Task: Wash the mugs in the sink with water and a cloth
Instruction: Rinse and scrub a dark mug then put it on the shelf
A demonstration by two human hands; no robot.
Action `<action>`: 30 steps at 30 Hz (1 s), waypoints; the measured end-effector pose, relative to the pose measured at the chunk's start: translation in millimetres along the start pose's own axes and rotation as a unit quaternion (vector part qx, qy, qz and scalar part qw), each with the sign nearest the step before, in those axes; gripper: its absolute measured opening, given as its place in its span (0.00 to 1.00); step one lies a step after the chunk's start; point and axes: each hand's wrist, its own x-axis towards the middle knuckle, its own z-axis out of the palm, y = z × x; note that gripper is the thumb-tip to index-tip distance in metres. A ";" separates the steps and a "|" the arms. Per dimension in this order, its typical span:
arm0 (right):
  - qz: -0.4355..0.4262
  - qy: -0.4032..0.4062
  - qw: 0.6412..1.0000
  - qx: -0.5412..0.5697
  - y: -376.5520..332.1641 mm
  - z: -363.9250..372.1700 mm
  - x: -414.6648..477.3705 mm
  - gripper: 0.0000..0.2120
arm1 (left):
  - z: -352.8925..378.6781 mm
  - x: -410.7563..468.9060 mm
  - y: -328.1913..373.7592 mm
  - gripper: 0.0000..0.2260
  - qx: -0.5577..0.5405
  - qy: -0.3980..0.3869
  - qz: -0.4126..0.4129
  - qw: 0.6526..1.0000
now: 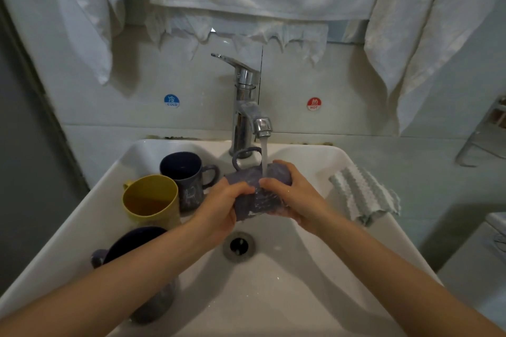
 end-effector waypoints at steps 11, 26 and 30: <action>-0.010 0.045 0.995 0.088 -0.5 8.1 1.1 0.33 | 1.9 -1.7 -2.6 0.13 0.065 -0.051 0.063 0.995; -0.017 0.057 0.998 0.034 1.5 7.8 1.8 0.29 | 1.7 0.3 -3.4 0.13 0.080 -0.049 0.053 0.994; 0.000 0.047 0.998 0.042 -1.6 6.1 3.2 0.23 | 2.1 -0.4 -2.4 0.13 0.074 -0.045 0.044 0.995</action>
